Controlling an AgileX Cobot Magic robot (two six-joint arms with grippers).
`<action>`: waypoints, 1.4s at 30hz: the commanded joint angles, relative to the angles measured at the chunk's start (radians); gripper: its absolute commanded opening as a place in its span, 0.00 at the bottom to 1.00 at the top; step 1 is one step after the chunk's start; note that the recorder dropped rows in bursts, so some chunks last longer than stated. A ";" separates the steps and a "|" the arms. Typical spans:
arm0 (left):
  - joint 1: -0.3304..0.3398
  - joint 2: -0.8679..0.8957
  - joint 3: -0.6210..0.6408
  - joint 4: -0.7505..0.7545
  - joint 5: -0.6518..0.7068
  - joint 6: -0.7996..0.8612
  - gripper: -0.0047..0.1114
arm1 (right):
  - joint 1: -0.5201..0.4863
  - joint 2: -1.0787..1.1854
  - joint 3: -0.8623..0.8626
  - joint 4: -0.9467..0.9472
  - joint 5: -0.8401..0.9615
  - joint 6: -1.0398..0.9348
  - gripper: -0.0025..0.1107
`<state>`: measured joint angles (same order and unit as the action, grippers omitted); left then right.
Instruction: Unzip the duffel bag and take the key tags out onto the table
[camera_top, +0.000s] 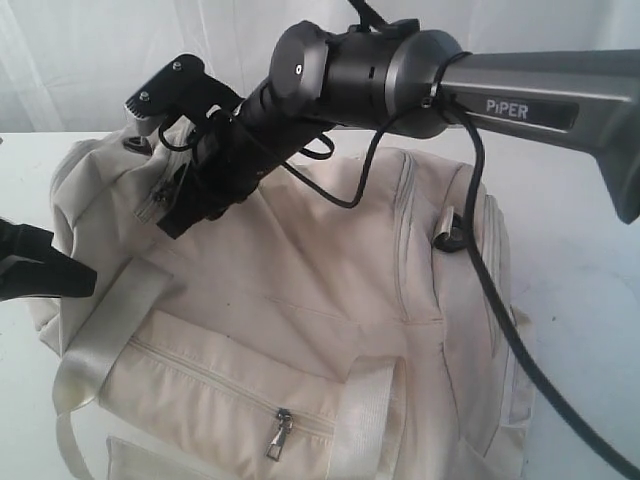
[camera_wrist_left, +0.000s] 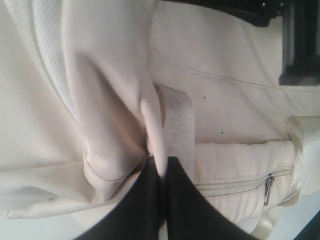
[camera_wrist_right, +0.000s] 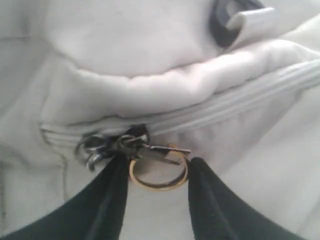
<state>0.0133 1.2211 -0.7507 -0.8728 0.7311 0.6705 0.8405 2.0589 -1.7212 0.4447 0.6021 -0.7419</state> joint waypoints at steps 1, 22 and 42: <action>-0.004 -0.022 -0.007 -0.120 0.047 0.007 0.04 | -0.004 -0.014 -0.003 -0.177 -0.086 0.203 0.02; -0.004 -0.022 -0.007 -0.114 0.045 0.007 0.04 | -0.074 -0.008 -0.051 -0.217 -0.252 0.306 0.02; -0.004 -0.022 -0.007 -0.094 -0.001 0.091 0.08 | -0.143 -0.019 -0.063 -0.187 -0.129 0.343 0.02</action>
<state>0.0133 1.2196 -0.7507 -0.8894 0.7141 0.7089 0.7089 2.0685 -1.7741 0.2555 0.4532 -0.4035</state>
